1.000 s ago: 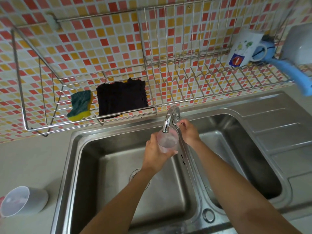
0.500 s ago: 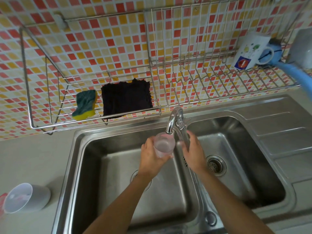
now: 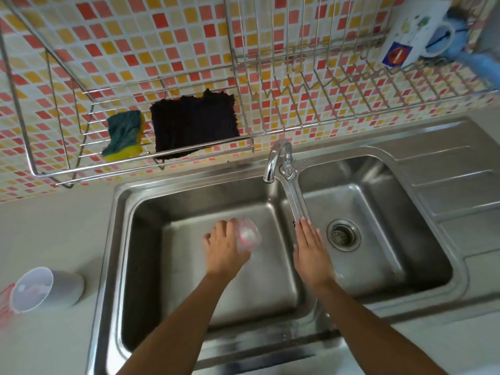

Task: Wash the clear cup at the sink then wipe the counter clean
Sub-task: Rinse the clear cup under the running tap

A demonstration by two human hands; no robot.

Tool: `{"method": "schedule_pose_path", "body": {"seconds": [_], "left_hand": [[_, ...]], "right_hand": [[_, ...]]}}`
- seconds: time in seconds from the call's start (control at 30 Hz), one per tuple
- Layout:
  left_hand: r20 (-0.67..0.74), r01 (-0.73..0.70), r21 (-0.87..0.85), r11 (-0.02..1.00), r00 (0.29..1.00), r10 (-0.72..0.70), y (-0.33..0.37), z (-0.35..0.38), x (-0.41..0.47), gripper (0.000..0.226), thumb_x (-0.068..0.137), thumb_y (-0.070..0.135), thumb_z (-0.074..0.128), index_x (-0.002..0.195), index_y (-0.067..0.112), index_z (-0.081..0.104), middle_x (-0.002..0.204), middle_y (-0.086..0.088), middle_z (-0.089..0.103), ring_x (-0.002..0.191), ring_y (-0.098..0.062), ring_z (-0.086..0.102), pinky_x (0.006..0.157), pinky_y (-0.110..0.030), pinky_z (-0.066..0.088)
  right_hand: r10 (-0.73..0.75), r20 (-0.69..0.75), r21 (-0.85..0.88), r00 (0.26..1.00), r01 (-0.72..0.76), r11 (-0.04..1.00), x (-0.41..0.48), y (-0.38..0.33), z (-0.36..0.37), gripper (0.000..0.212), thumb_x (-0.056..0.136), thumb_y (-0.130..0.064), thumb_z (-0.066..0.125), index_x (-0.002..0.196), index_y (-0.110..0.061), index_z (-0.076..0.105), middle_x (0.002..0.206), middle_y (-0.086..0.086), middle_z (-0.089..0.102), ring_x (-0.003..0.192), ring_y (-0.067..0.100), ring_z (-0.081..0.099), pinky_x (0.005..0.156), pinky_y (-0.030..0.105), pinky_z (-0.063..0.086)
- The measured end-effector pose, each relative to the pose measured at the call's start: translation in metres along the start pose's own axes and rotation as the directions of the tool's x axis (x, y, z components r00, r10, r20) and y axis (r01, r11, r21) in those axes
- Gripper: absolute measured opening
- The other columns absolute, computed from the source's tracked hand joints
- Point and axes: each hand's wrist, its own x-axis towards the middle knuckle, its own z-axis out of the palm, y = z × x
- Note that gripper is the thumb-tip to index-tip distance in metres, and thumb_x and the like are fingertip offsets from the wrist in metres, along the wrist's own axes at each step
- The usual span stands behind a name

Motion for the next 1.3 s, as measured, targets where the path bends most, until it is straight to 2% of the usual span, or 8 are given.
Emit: {"method": "schedule_pose_path", "body": {"seconds": [0.17,0.43,0.73,0.83,1.0,1.1,1.2,1.3], "left_hand": [[0.028,0.001,0.110,0.994,1.000,-0.004,-0.004,0.006,-0.012,0.071,0.048,0.038,0.077,0.112,0.019,0.054,0.097,-0.005,0.055,0.081,-0.027,0.057,0.073,-0.039,0.043],[0.180,-0.073,0.267,0.961,0.983,0.024,-0.012,0.014,-0.014,0.077,0.068,0.055,0.072,0.132,0.026,0.040,0.120,-0.005,0.048,0.106,-0.026,0.051,0.093,-0.042,0.038],[0.256,-0.316,0.493,0.810,0.943,0.212,-0.007,0.007,-0.012,0.076,0.061,0.021,0.078,0.128,0.022,0.041,0.125,-0.011,0.050,0.111,-0.028,0.051,0.099,-0.046,0.038],[0.157,-0.429,0.501,0.751,0.899,0.408,-0.007,0.011,-0.018,0.036,0.083,0.012,0.037,0.113,0.020,0.054,0.113,-0.008,0.060,0.100,-0.025,0.057,0.091,-0.045,0.045],[0.070,-0.401,0.562,0.724,0.895,0.441,-0.009,-0.003,-0.033,0.067,0.078,0.010,0.001,0.114,0.020,0.057,0.114,-0.009,0.060,0.103,-0.026,0.058,0.091,-0.045,0.046],[-0.009,-0.390,0.545,0.743,0.882,0.470,-0.013,-0.012,-0.041,0.059,0.080,0.006,0.010,0.115,0.020,0.056,0.115,-0.010,0.060,0.104,-0.027,0.059,0.091,-0.046,0.047],[-0.039,-0.350,0.513,0.784,0.903,0.429,-0.021,-0.021,-0.041,0.054,0.067,0.010,0.065,0.117,0.021,0.048,0.115,-0.012,0.058,0.104,-0.030,0.057,0.094,-0.050,0.040],[-0.045,-0.272,0.480,0.834,0.942,0.333,-0.029,-0.042,-0.047,0.055,0.065,0.022,0.067,0.118,0.021,0.054,0.113,-0.013,0.059,0.103,-0.031,0.058,0.095,-0.052,0.039]], "right_hand": [[0.001,0.035,-0.043,0.999,0.000,0.999,-0.002,0.003,0.003,0.064,0.091,-0.018,0.039,0.150,-0.005,0.019,0.158,0.011,0.017,0.147,0.023,0.013,0.119,0.039,0.009],[-0.010,0.006,0.037,1.000,0.009,0.999,-0.004,0.001,-0.002,0.069,0.080,-0.006,0.050,0.147,-0.001,0.030,0.154,0.015,0.029,0.143,0.027,0.027,0.116,0.044,0.025],[-0.013,0.007,0.083,1.000,0.012,0.996,-0.003,0.001,-0.002,0.068,0.081,-0.006,0.045,0.147,-0.002,0.029,0.155,0.013,0.028,0.144,0.025,0.025,0.117,0.044,0.024],[-0.012,-0.007,0.088,1.000,0.012,0.996,-0.004,0.001,-0.001,0.064,0.084,-0.014,0.033,0.147,-0.003,0.030,0.155,0.012,0.029,0.144,0.025,0.025,0.117,0.044,0.024],[-0.012,-0.036,0.105,0.999,0.015,0.994,-0.005,0.003,0.001,0.069,0.078,0.002,0.054,0.145,-0.001,0.035,0.153,0.015,0.033,0.142,0.028,0.028,0.116,0.045,0.026],[-0.015,-0.007,0.091,1.000,0.015,0.996,-0.005,0.001,-0.002,0.072,0.077,0.002,0.059,0.144,0.001,0.035,0.152,0.016,0.033,0.142,0.029,0.029,0.117,0.043,0.020],[-0.005,0.054,0.095,0.999,0.000,0.995,-0.006,0.003,-0.008,0.071,0.086,-0.002,0.054,0.149,-0.004,0.022,0.158,0.010,0.018,0.147,0.022,0.014,0.118,0.035,0.006],[-0.006,0.119,0.092,0.993,-0.005,0.996,-0.004,0.004,-0.013,0.070,0.094,-0.009,0.046,0.152,-0.009,0.008,0.161,0.006,0.003,0.148,0.019,-0.001,0.118,0.033,-0.003]]}}
